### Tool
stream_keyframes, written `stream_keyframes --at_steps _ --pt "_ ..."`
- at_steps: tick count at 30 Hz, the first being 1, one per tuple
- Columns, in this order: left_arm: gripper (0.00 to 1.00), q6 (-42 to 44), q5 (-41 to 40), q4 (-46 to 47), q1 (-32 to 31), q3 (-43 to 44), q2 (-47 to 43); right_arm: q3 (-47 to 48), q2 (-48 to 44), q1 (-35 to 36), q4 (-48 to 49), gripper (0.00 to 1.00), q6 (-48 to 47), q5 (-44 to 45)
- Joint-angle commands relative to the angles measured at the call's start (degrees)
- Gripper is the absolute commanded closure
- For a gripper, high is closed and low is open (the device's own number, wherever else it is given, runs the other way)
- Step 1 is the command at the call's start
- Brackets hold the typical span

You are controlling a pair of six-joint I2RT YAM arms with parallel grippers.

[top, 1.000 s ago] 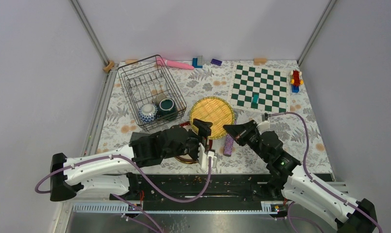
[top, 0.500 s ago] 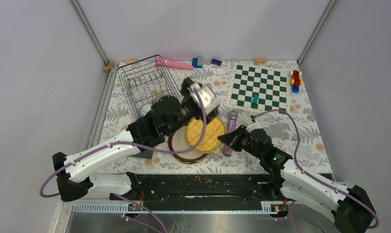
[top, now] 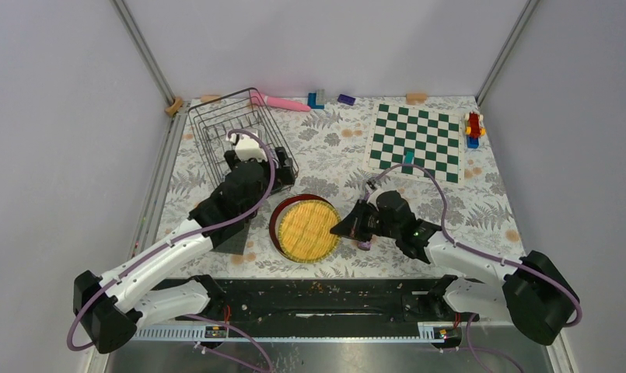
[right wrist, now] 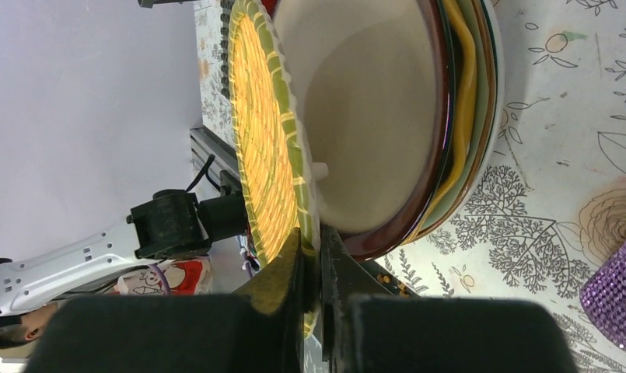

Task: Unload the mixed dishes from the dish rack
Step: Place the plate at the center of the board.

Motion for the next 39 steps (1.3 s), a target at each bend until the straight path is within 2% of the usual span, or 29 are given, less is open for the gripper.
stream_keyframes --at_steps 1,6,12,17,25,30,35,39 --pt "0.01 -7.58 -6.21 -0.98 0.55 -2.36 -1.78 3.90 2.74 0.33 5.51 0.95 -1.09 -2.35" --pt "0.01 -11.39 -11.10 -2.07 1.98 -4.03 -0.69 5.63 6.81 0.32 6.02 0.93 -0.95 -1.91" --pt "0.01 -11.94 -11.40 -4.00 4.04 -3.30 2.38 6.86 9.80 0.36 6.60 0.90 -1.23 -1.95" --pt "0.01 -11.66 -6.72 -4.11 7.69 -3.12 4.62 7.16 10.71 0.34 5.40 0.80 -1.62 -0.94" --pt "0.01 -10.92 1.40 -3.92 13.80 -3.23 7.45 7.63 11.30 0.35 1.50 0.71 -3.35 2.04" --pt "0.01 -8.47 3.23 -2.80 14.87 -3.72 8.27 8.56 11.26 0.35 -2.67 0.64 -5.44 3.70" --pt "0.01 -1.72 4.52 0.06 15.31 -3.97 8.98 9.40 10.55 0.32 -6.15 0.52 -7.46 6.13" --pt "0.01 -0.08 7.50 -0.54 15.97 -1.37 11.83 10.07 9.25 0.35 -9.61 0.46 -9.01 8.34"
